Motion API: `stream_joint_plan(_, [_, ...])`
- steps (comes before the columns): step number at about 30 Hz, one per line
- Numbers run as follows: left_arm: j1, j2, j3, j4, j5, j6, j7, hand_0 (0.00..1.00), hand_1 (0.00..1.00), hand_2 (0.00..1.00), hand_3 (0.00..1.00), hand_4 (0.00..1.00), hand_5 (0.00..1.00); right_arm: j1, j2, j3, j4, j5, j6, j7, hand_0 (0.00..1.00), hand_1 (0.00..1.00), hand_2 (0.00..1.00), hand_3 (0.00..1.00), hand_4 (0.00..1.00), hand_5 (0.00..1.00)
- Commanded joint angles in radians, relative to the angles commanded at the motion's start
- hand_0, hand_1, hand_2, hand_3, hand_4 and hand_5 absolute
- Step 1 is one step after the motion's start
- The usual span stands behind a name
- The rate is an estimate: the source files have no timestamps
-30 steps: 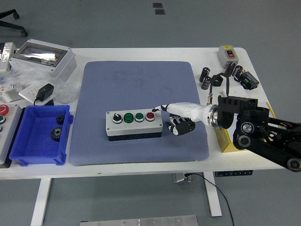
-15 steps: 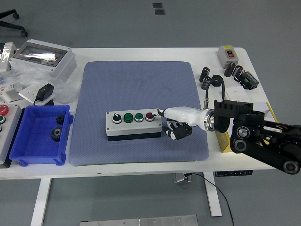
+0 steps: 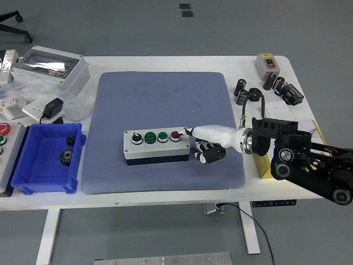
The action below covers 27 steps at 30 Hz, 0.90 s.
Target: Pick up the button,place it on the desk,press the button,press the button
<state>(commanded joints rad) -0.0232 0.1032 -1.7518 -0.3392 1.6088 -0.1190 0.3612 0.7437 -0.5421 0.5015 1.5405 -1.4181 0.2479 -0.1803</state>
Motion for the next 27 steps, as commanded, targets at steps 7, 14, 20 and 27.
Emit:
stream_joint_plan(7, [0.003,-0.003,-0.002,-0.001,0.009,0.000,0.008,0.604,0.504,0.482,0.599,0.109,0.002,-0.146,-0.042,0.194,0.049,0.116,-0.106,0.136,0.039,0.082,0.157,0.892,0.183,0.002])
stream_joint_plan(14, [0.009,-0.011,-0.002,0.001,0.015,0.001,0.006,0.605,0.504,0.482,0.599,0.107,0.002,-0.365,0.102,0.449,-0.051,0.146,-0.324,0.316,0.062,0.099,0.166,0.792,0.235,0.002])
stream_joint_plan(20, [0.014,-0.016,-0.002,0.013,0.028,0.011,-0.010,0.605,0.503,0.482,0.600,0.105,0.002,-0.518,0.251,0.630,-0.180,0.343,-0.374,0.509,0.338,0.474,0.581,0.811,0.501,0.008])
stream_joint_plan(27, [0.011,-0.015,-0.012,0.011,0.052,0.008,-0.006,0.605,0.504,0.482,0.600,0.104,0.002,-0.595,0.334,0.734,-0.256,0.578,-0.288,0.635,0.690,0.690,0.709,0.757,0.508,0.151])
